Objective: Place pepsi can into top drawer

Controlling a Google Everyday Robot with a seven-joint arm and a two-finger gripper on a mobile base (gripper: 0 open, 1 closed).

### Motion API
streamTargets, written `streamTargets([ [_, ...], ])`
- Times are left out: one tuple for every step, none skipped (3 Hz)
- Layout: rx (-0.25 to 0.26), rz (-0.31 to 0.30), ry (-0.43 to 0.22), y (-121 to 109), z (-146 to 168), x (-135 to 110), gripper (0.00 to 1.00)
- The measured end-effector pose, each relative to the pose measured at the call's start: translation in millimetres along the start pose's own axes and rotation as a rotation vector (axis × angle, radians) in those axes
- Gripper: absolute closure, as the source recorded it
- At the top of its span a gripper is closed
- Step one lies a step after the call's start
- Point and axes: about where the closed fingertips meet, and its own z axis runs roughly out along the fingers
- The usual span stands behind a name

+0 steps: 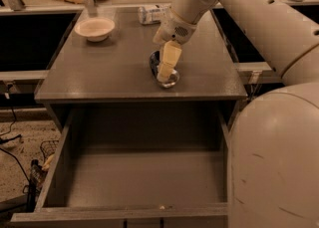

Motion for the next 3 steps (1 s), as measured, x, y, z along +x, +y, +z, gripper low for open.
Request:
streamTargets([
  [0.002,-0.026,-0.042,5.7,4.6,-2.5,0.0],
  [0.005,-0.025,-0.03,5.6,5.4,-2.4,0.0],
  [0.039,-0.008,0.102,2.5,13.3,1.2,0.0],
])
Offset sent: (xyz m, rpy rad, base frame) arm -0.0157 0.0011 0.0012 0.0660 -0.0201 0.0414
